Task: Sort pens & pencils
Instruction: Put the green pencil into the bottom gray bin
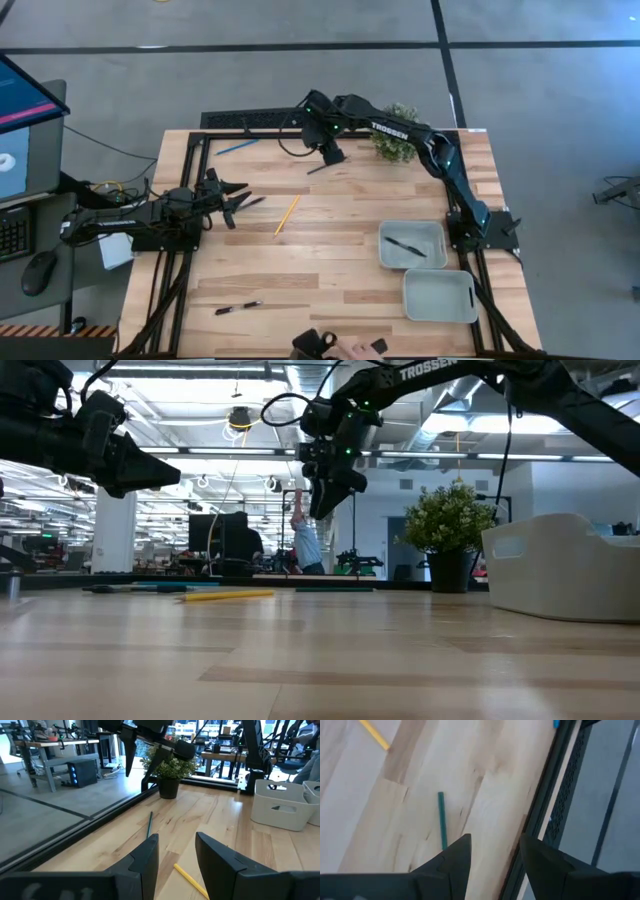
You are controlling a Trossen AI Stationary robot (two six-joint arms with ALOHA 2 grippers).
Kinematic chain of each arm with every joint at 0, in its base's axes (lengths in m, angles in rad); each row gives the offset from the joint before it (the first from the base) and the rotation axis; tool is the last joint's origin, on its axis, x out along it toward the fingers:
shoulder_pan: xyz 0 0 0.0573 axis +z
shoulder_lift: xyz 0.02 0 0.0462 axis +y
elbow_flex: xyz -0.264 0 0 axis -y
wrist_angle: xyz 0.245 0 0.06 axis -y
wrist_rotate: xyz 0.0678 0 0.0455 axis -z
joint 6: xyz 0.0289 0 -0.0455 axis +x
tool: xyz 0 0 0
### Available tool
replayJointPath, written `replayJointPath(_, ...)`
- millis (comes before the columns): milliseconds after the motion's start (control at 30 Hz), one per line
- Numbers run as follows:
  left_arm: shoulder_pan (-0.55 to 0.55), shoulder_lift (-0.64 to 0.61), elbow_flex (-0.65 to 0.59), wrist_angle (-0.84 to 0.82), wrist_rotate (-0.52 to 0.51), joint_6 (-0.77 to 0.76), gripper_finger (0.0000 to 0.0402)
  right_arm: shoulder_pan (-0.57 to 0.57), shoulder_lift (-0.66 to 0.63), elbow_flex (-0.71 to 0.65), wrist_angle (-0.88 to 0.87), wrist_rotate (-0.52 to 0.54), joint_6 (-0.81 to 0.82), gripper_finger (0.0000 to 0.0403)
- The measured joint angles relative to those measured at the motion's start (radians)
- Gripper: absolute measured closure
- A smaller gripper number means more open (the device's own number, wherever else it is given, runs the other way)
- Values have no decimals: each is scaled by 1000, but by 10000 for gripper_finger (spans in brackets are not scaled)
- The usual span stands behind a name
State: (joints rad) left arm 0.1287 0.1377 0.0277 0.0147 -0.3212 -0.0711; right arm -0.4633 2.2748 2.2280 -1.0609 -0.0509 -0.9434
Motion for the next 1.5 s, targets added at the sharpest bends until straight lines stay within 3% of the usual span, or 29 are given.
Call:
replayJointPath(133, 0, 0, 0, 0, 0, 0, 283, 18, -1, 0, 2, 0, 131, 214)
replayJointPath(967, 0, 0, 0, 0, 0, 7, 283, -2, 7, -124, -55, -1, 142, 219)
replayJointPath(1500, 0, 0, 0, 0, 0, 7, 283, -34, 7, -124, -53, 0, 127, 224)
